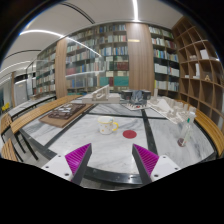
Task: Pour water
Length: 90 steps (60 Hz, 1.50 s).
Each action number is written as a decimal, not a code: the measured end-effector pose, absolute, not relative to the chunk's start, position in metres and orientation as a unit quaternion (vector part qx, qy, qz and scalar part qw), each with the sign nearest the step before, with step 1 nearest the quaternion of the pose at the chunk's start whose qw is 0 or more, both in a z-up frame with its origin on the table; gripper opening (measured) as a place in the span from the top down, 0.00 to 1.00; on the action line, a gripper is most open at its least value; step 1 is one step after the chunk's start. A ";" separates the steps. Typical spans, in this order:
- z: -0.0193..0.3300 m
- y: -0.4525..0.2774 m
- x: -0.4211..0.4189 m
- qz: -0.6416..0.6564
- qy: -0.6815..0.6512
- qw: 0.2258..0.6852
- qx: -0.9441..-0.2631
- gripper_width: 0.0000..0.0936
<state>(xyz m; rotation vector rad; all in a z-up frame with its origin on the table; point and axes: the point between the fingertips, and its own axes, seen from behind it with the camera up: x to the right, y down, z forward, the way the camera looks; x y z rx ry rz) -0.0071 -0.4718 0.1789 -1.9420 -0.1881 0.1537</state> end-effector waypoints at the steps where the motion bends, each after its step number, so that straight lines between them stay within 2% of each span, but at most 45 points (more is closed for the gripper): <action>1: 0.177 -0.472 -0.005 0.064 -0.077 0.556 -0.825 0.10; 13: 0.114 -0.465 0.080 0.022 -0.052 0.526 -0.848 0.10; 17: 0.081 -0.455 0.133 0.003 -0.043 0.520 -0.853 0.10; 26: 0.050 -0.436 0.232 -0.046 0.000 0.512 -0.858 0.10; 40: 0.060 -0.357 0.363 -0.096 0.057 0.549 -0.828 0.10; 54: 0.073 -0.255 0.417 -0.108 0.065 0.585 -0.801 0.13; 61: 0.072 -0.225 0.417 -0.104 0.048 0.599 -0.793 0.24; 65: 0.069 -0.214 0.414 -0.106 0.042 0.603 -0.789 0.38; 68: 0.073 -0.211 0.413 -0.103 0.044 0.612 -0.783 0.45; 74: 0.071 -0.209 0.417 -0.102 0.067 0.609 -0.784 0.52; 77: 0.070 -0.210 0.418 -0.103 0.075 0.607 -0.785 0.56; 85: 0.073 -0.213 0.425 -0.113 0.093 0.600 -0.787 0.56; 90: 0.087 -0.215 0.433 -0.132 0.102 0.601 -0.782 0.56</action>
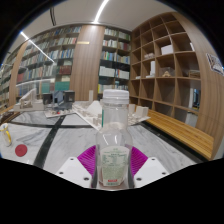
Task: Pour water
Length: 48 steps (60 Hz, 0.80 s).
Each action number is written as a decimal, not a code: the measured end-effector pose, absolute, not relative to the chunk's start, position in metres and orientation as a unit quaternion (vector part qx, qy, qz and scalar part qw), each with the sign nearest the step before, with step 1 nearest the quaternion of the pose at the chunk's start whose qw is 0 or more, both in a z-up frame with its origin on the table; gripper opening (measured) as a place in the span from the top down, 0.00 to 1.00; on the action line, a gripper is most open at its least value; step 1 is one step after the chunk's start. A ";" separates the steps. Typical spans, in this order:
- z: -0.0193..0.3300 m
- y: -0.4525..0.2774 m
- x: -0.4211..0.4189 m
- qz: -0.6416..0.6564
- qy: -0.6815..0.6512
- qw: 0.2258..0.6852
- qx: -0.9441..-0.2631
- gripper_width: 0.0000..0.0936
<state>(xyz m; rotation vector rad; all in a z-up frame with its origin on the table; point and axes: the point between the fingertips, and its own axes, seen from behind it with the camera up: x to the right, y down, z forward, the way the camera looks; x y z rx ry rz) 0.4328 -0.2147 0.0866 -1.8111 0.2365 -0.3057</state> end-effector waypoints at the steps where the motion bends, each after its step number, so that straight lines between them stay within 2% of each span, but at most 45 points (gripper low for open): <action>1: 0.091 -0.215 0.435 -0.138 0.103 0.601 -0.780 0.56; 9: 0.142 -0.219 0.444 -0.199 0.089 0.609 -0.763 0.55; 15: 0.206 -0.219 0.441 -0.265 0.056 0.624 -0.733 0.55; 23: 0.286 -0.206 0.408 -0.351 -0.001 0.637 -0.686 0.56; 31: 0.347 -0.183 0.351 -0.439 -0.089 0.633 -0.631 0.56; 40: 0.366 -0.151 0.270 -0.525 -0.207 0.598 -0.569 0.56; 47: 0.352 -0.119 0.204 -0.578 -0.302 0.561 -0.510 0.56; 48: 0.358 -0.127 0.190 -0.586 -0.317 0.553 -0.501 0.56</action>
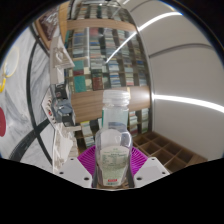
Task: Pour water
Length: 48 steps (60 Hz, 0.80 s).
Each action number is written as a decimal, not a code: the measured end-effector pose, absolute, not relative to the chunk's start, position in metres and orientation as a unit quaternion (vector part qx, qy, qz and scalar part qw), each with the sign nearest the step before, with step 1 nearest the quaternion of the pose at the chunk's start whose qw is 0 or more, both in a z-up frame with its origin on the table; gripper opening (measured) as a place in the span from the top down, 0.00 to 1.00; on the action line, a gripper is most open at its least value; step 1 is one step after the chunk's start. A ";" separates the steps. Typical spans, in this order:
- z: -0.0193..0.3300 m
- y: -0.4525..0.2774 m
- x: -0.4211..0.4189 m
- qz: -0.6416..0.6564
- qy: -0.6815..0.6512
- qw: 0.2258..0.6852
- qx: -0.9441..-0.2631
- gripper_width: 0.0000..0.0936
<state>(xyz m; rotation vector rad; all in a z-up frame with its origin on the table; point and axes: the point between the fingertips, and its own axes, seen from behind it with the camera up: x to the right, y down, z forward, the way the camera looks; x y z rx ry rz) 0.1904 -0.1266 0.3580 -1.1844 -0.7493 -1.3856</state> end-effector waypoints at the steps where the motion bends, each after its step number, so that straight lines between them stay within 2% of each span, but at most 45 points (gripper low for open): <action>1: 0.357 -0.125 0.179 -0.593 -0.331 0.546 -0.490 0.56; 5: 0.351 -0.119 0.133 -0.619 -0.390 0.521 -0.440 0.56; 6: 0.337 -0.100 0.126 -0.623 -0.405 0.517 -0.425 0.56; 12: 0.312 -0.099 0.055 -0.649 -0.493 0.468 -0.342 0.56; 20: 0.264 -0.073 0.008 -0.689 -0.578 0.374 -0.228 0.56; 26: 0.236 -0.071 -0.023 -0.685 -0.619 0.343 -0.173 0.56; 33: 0.228 -0.077 -0.038 -0.668 -0.631 0.360 -0.161 0.56; 40: 0.246 -0.085 -0.039 -0.652 -0.612 0.409 -0.184 0.56; 44: 0.272 -0.094 -0.041 -0.615 -0.580 0.474 -0.246 0.56; 48: 0.296 -0.104 -0.030 -0.553 -0.519 0.554 -0.343 0.56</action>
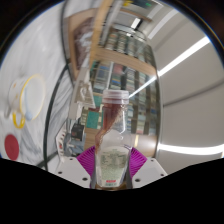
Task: Pour water
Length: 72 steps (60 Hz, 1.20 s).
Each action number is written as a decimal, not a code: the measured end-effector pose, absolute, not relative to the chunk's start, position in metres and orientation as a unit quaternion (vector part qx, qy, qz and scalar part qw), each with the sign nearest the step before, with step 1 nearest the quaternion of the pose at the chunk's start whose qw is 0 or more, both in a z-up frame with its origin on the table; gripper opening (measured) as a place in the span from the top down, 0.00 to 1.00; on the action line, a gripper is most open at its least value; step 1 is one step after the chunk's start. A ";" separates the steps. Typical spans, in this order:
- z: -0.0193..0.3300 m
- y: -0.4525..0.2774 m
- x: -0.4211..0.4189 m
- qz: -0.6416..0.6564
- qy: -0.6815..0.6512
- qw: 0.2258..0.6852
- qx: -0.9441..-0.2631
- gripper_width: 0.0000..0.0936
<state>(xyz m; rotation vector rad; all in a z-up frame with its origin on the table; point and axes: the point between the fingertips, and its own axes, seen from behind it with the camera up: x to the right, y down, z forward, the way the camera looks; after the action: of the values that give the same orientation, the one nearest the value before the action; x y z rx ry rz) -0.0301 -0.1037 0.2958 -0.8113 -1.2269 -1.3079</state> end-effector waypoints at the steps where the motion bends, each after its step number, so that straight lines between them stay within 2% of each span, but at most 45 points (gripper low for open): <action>1: 0.307 -0.106 -0.025 -0.528 -0.503 0.575 -0.370 0.56; 6: 0.335 -0.119 -0.004 -0.401 -0.387 0.666 -0.495 0.56; 10: 0.330 -0.127 0.011 -0.282 -0.296 0.702 -0.583 0.56; 14: 0.312 -0.130 0.020 -0.164 -0.216 0.707 -0.653 0.56; 20: 0.271 -0.141 0.037 -0.050 -0.124 0.690 -0.711 0.56; 23: 0.247 -0.138 0.043 -0.023 -0.093 0.680 -0.727 0.56; 24: 0.228 -0.132 0.026 -0.017 -0.084 0.675 -0.733 0.56; 28: 0.202 -0.138 0.063 0.004 -0.066 0.649 -0.758 0.56; 33: 0.151 -0.129 0.049 0.020 -0.046 0.626 -0.778 0.56; 46: 0.064 -0.131 0.047 0.012 -0.055 0.588 -0.807 0.55; 48: 0.073 -0.129 0.045 0.009 -0.055 0.615 -0.786 0.54; 52: 0.068 -0.132 0.047 0.003 -0.052 0.617 -0.785 0.53; 58: 0.068 -0.133 0.049 0.003 -0.046 0.612 -0.789 0.40; 63: 0.065 -0.143 0.047 0.001 -0.049 0.591 -0.805 0.19; 65: 0.070 -0.146 0.048 -0.001 -0.050 0.593 -0.804 0.06; 68: 0.079 -0.158 0.051 -0.010 -0.048 0.592 -0.804 0.10; 72: 0.093 -0.177 0.052 -0.016 -0.036 0.597 -0.802 0.09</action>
<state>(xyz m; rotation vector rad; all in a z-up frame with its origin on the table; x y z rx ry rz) 0.0523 -0.1769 0.0928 -1.8610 -0.0847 -0.0363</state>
